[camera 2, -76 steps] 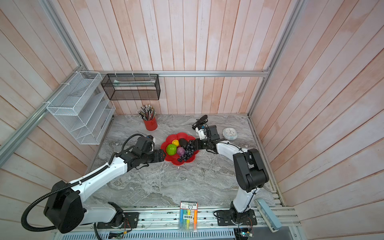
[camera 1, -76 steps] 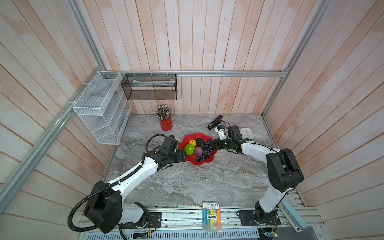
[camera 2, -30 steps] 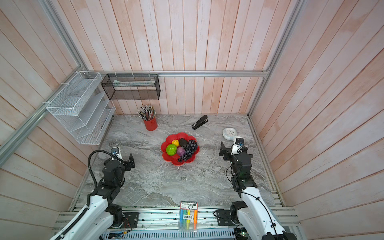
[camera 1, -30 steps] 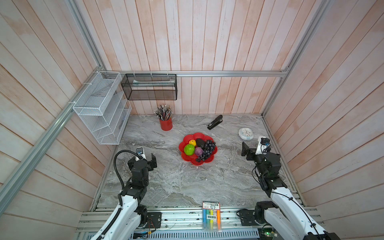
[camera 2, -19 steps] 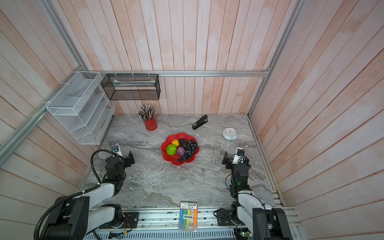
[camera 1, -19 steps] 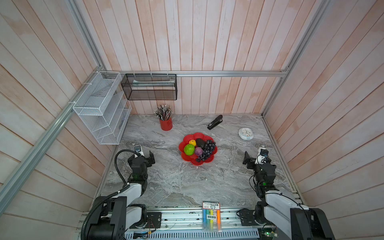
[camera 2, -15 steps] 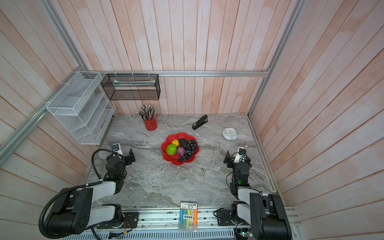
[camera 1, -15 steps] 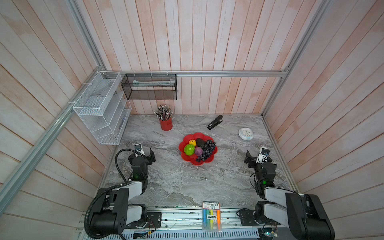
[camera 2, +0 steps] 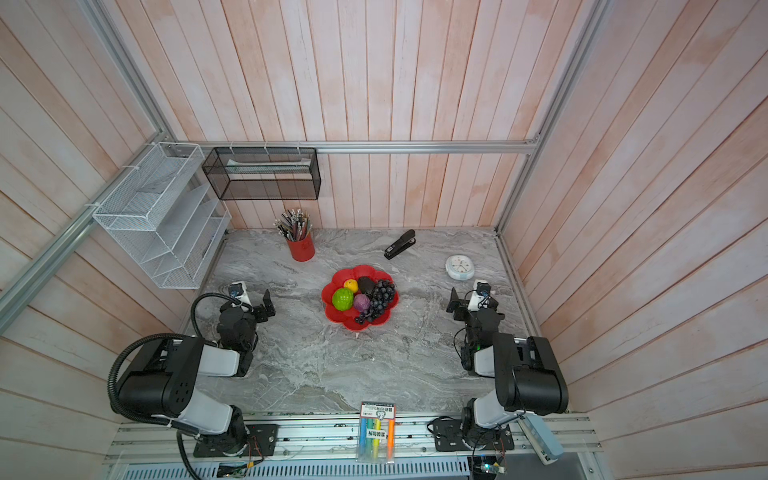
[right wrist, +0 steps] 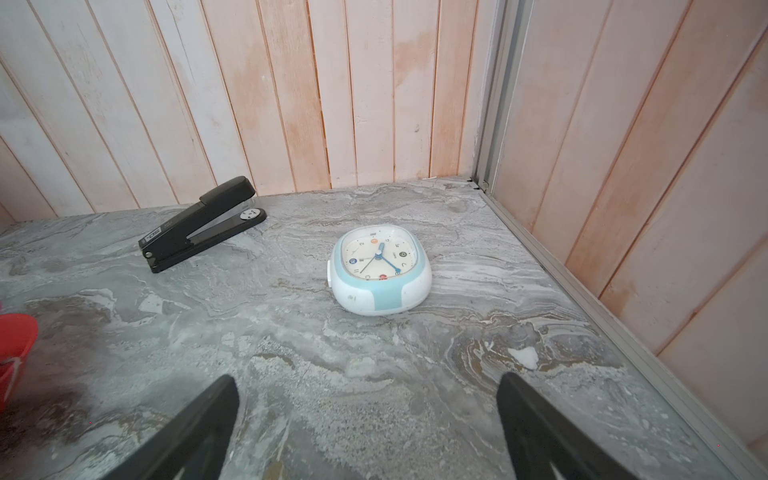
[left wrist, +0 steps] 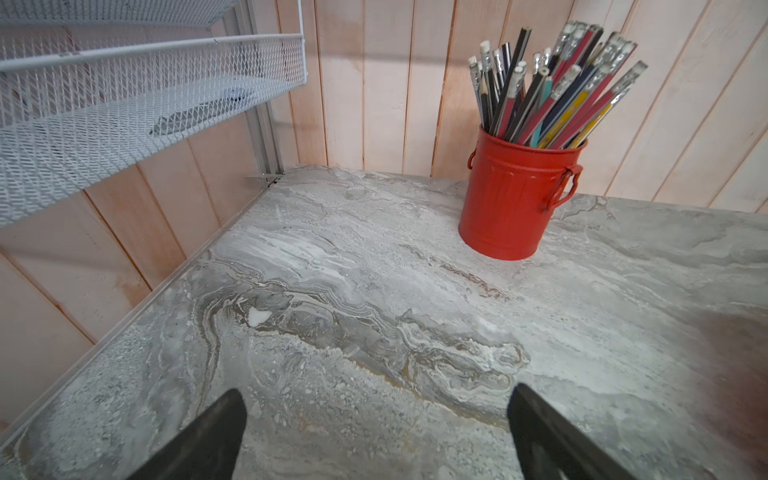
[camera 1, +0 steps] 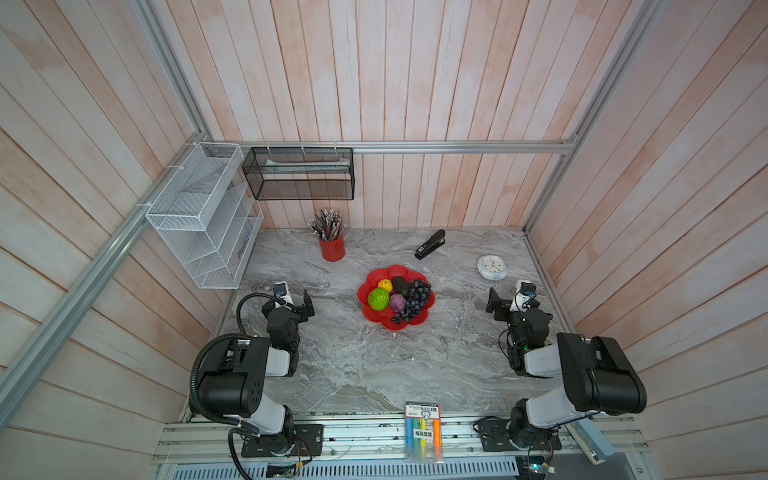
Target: Place and organize the fake fruits in the fruit bowl
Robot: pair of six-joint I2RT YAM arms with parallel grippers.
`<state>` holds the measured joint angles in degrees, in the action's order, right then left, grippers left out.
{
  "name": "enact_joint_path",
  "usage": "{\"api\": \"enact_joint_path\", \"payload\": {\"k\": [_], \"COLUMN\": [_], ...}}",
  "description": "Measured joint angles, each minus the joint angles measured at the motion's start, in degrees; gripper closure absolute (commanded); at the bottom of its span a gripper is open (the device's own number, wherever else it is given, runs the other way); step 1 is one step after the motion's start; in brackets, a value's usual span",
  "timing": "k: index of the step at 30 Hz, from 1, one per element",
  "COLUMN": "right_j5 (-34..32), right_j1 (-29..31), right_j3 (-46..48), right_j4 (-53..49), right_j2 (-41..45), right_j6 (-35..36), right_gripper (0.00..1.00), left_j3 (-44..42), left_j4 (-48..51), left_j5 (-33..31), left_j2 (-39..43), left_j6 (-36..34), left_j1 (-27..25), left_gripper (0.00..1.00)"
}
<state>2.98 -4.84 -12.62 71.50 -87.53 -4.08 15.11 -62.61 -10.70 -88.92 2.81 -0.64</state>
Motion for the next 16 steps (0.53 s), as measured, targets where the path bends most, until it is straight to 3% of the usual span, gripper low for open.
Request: {"api": "enact_joint_path", "payload": {"k": [16], "right_j5": [0.59], "right_j1": [0.09], "right_j3": [-0.52], "right_j4": [-2.19], "right_j2": [0.0], "right_j6": [1.16], "right_gripper": [0.02], "left_j3": [0.0], "left_j4": [-0.22], "left_j5": [0.0], "left_j2": [0.0], "left_j6": [0.0], "left_j1": [0.0], "left_gripper": [0.0]}}
